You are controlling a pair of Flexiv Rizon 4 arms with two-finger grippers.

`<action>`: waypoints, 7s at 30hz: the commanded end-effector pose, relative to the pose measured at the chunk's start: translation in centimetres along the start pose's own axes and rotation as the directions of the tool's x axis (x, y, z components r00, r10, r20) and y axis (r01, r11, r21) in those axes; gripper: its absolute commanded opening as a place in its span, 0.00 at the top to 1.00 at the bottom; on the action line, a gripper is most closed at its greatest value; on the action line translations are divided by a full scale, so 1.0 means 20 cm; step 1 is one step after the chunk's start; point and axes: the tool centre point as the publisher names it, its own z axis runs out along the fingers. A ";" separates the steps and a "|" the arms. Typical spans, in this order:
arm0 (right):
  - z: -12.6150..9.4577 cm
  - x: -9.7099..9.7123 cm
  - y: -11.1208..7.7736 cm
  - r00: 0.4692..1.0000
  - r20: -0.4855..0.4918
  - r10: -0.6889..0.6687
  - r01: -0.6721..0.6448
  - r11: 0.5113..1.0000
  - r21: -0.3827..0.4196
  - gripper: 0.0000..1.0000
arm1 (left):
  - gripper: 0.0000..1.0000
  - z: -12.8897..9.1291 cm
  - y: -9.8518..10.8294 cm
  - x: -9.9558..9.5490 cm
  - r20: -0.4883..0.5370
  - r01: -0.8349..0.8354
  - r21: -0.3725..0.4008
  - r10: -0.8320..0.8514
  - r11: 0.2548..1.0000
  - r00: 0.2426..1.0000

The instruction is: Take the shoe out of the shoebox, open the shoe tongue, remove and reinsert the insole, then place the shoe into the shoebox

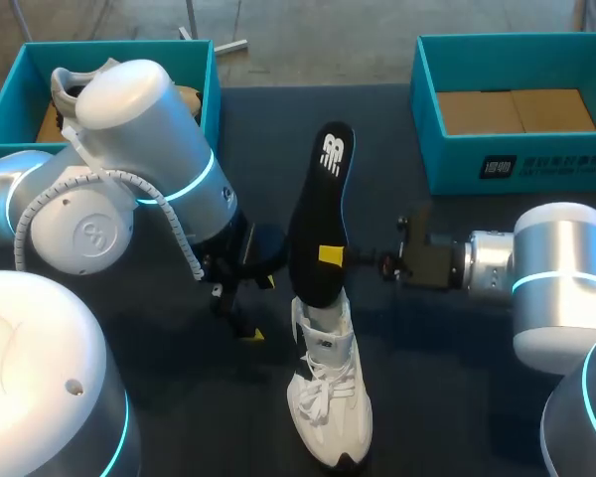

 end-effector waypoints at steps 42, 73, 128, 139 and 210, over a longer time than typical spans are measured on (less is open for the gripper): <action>-0.02 -0.02 -0.11 0.996 0.004 0.086 -0.086 0.996 0.016 1.00 | 0.00 0.01 0.00 -0.04 0.009 0.021 -0.033 -0.021 0.999 1.000; -0.05 -0.04 -0.22 0.989 -0.084 0.122 -0.112 0.987 0.119 1.00 | 0.00 0.01 0.00 -0.04 0.009 0.021 -0.033 -0.021 0.999 1.000; -0.06 -0.03 -0.45 0.981 -0.102 0.165 -0.151 0.979 0.136 1.00 | 0.00 0.01 0.00 -0.04 0.009 0.021 -0.033 -0.021 0.999 1.000; -0.03 0.00 -0.42 0.983 -0.108 0.150 -0.134 0.981 0.138 0.90 | 0.00 0.01 0.00 -0.04 0.009 0.021 -0.033 -0.021 0.999 1.000; 0.00 0.03 -0.22 0.993 -0.093 0.077 -0.056 0.974 0.219 0.82 | 0.00 0.01 0.00 -0.04 0.009 0.021 -0.033 -0.021 0.999 1.000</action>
